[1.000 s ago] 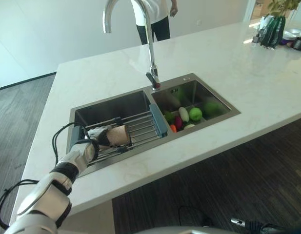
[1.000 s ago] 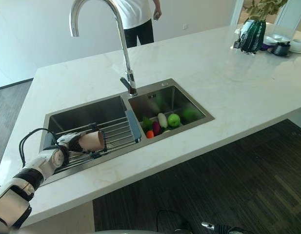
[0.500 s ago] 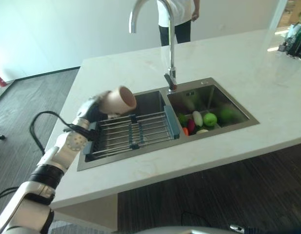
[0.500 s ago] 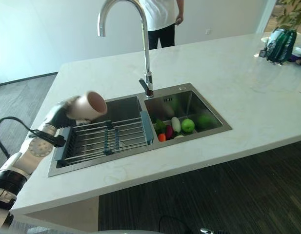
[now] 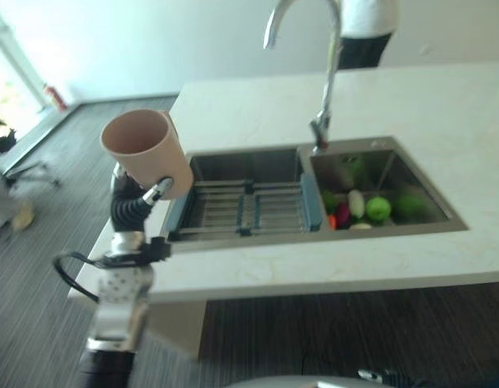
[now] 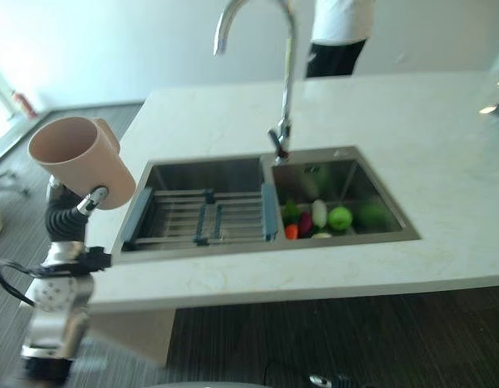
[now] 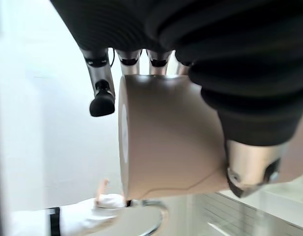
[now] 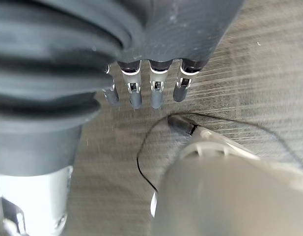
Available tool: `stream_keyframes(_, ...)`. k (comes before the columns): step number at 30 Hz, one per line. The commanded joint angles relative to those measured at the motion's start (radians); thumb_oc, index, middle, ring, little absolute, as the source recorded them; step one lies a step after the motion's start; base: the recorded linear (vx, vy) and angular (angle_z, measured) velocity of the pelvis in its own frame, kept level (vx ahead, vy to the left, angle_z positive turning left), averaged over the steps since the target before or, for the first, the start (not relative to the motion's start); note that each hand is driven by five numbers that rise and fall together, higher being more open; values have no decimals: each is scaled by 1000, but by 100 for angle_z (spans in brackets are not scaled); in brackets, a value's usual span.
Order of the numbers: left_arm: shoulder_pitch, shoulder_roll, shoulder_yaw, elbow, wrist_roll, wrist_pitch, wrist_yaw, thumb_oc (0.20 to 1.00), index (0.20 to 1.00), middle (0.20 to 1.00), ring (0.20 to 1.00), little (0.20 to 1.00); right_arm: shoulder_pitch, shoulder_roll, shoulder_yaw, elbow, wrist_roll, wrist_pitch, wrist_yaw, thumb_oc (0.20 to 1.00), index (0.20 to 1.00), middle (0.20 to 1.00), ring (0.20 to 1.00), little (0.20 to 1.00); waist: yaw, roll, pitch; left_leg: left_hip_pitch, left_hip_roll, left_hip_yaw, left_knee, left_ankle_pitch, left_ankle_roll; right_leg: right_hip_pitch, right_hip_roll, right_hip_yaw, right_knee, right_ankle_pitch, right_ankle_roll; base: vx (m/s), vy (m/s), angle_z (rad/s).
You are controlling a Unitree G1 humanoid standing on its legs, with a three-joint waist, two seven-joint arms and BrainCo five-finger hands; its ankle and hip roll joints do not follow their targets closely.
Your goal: Place the dishes in the dishwasher.
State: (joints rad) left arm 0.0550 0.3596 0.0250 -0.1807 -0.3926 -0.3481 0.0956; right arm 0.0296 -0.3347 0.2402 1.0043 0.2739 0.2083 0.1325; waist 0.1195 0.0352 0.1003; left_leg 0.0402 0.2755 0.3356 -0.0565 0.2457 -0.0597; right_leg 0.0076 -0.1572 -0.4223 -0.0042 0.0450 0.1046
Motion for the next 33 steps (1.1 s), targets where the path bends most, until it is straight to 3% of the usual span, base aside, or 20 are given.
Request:
stream_keyframes(1, -114, 86, 30, -145, -38, -69, -5, 200, 200, 200, 200, 200, -59, -19, 20, 8, 14, 9, -10, 1000, 1000, 1000, 1000, 1000, -22, -33, 63, -2, 110, 116, 177, -41, -185, 102, -34, -119, -83, -28, 5, -328, -196, 82)
stream_keyframes(3, -143, 95, 4, -167, -42, -54, 16, 200, 200, 200, 200, 200, -65, -37, 9, -23, 38, 25, -17, 1000, 1000, 1000, 1000, 1000, -30, -58, 71, -1, 118, 125, 365, -60, -192, 91, -23, -129, -83, -20, -27, -329, -189, 61)
stream_keyframes(5, -177, 125, -15, -183, -63, -37, 46, 200, 200, 200, 200, 200, -75, -34, -12, -49, 50, 52, -21, 1000, 1000, 1000, 1000, 1000, -37, -65, 69, -5, 100, 94, 444, -109, -181, 70, -15, -137, -83, -4, -35, -338, -130, 56)
stream_keyframes(7, -204, 144, -17, -163, -90, -44, 68, 200, 200, 200, 200, 200, -78, -26, -22, -54, 28, 58, -13, 1000, 1000, 1000, 1000, 1000, -51, -57, 50, 41, 83, 105, 454, -124, -180, 47, -3, -152, -83, 7, -38, -359, 13, 86)
stream_keyframes(12, -216, 119, -21, -139, -75, -54, 60, 200, 200, 200, 200, 200, -60, -12, -11, -134, -16, 94, -27, 1000, 1000, 1000, 1000, 1000, -79, -33, 25, 132, 73, 122, 400, -138, -193, 32, 7, -165, -83, 23, -13, -378, 175, 100)
stream_keyframes(14, -220, 107, -16, -130, -78, -49, 42, 200, 200, 200, 200, 200, -63, -13, 7, -159, -7, 104, -50, 1000, 1000, 1000, 1000, 1000, -95, -26, 10, 214, 56, 190, 263, -189, -189, 17, -37, -217, -83, 60, 22, -528, 298, 83)
stream_keyframes(16, -216, 100, -11, -137, -85, -34, 25, 200, 200, 200, 200, 200, -67, -11, 19, -155, 10, 93, -72, 1000, 1000, 1000, 1000, 1000, -97, -20, 6, 250, 43, 217, 194, -192, -188, 16, -60, -237, -83, 83, 46, -573, 346, 119)
stream_keyframes(18, -200, 99, -16, -153, -110, -36, -28, 200, 200, 200, 200, 200, -78, 10, 34, -171, 7, 83, -110, 1000, 1000, 1000, 1000, 1000, -112, -21, 13, 296, -23, 220, 46, -304, -138, -65, -150, -233, -83, 166, 112, -640, 451, 86)
stream_keyframes(19, -199, 100, -18, -154, -111, -39, -38, 200, 200, 200, 200, 200, -80, 14, 36, -174, 15, 81, -121, 1000, 1000, 1000, 1000, 1000, -114, -21, 16, 299, -37, 217, 24, -316, -129, -77, -168, -231, -83, 179, 124, -440, 307, 171)
stream_keyframes(21, -193, 120, -41, -146, -125, -55, -81, 200, 200, 200, 200, 200, -75, 36, 38, -194, -2, 46, -154, 1000, 1000, 1000, 1000, 1000, -111, -16, 47, 259, -81, 191, -28, -313, -90, -116, -251, -233, -74, 217, 157, -787, 536, 203)
stream_keyframes(22, -198, 131, -58, -141, -115, -65, -63, 200, 200, 200, 200, 200, -64, 36, 26, -201, -24, 29, -141, 1000, 1000, 1000, 1000, 1000, -123, -11, 61, 237, -102, 137, -31, -328, -57, -134, -265, -146, -50, 239, 157, -675, 486, 159)
stream_keyframes(23, -203, 137, -65, -134, -114, -73, -62, 200, 200, 200, 200, 200, -58, 38, 18, -202, -31, 25, -135, 1000, 1000, 1000, 1000, 1000, -129, -11, 64, 227, -114, 114, -31, -337, -43, -145, -269, -100, -31, 238, 157, -491, 350, 152)
stream_keyframes(24, -219, 144, -92, -106, -109, -98, -53, 200, 200, 200, 200, 200, -35, 44, 4, -200, -41, 12, -133, 1000, 1000, 1000, 1000, 1000, -143, -18, 64, 189, -148, 70, -31, -332, -6, -163, -271, -18, 36, 207, 155, -311, 203, 102)
stream_keyframes(25, -221, 143, -96, -102, -115, -102, -64, 200, 200, 200, 200, 200, -31, 45, 2, -199, -31, 9, -138, 1000, 1000, 1000, 1000, 1000, -145, -18, 62, 183, -151, 62, -31, -330, -2, -163, -263, 2, 51, 197, 155, -351, 213, 86)
stream_keyframes(26, -232, 136, -119, -78, -140, -113, -105, 200, 200, 200, 200, 200, -7, 51, -7, -189, 8, -5, -158, 1000, 1000, 1000, 1000, 1000, -158, -17, 50, 153, -168, 17, -31, -320, 18, -151, -215, 87, 108, 151, 150, -158, 93, 103)
stream_keyframes(29, -237, 126, -147, -64, -157, -108, -122, 200, 200, 200, 200, 200, 19, 52, -15, -183, 25, -7, -157, 1000, 1000, 1000, 1000, 1000, -159, -3, 35, 120, -158, -18, -31, -288, 22, -92, -109, 135, 178, 23, 123, -132, 83, 163)
stream_keyframes(30, -239, 121, -175, -61, -174, -115, -143, 200, 200, 200, 200, 200, 25, 42, -21, -190, 51, -4, -162, 1000, 1000, 1000, 1000, 1000, -159, 0, 22, 77, -148, -45, -31, -256, 11, -49, 10, 186, 196, -53, 81, -81, 32, 108)
stream_keyframes(32, -236, 118, -193, -68, -167, -122, -143, 200, 200, 200, 200, 200, 16, 34, -29, -201, 75, 10, -164, 1000, 1000, 1000, 1000, 1000, -159, -16, 14, 58, -172, -98, -31, -261, 4, -36, 82, 221, 157, -63, 54, -30, -43, 155)
stream_keyframes(33, -236, 120, -192, -71, -178, -118, -157, 200, 200, 200, 200, 200, 12, 35, -30, -204, 89, 17, -171, 1000, 1000, 1000, 1000, 1000, -155, -23, 13, 61, -180, -109, -31, -273, 6, -33, 72, 207, 132, -59, 49, 44, -133, 169)
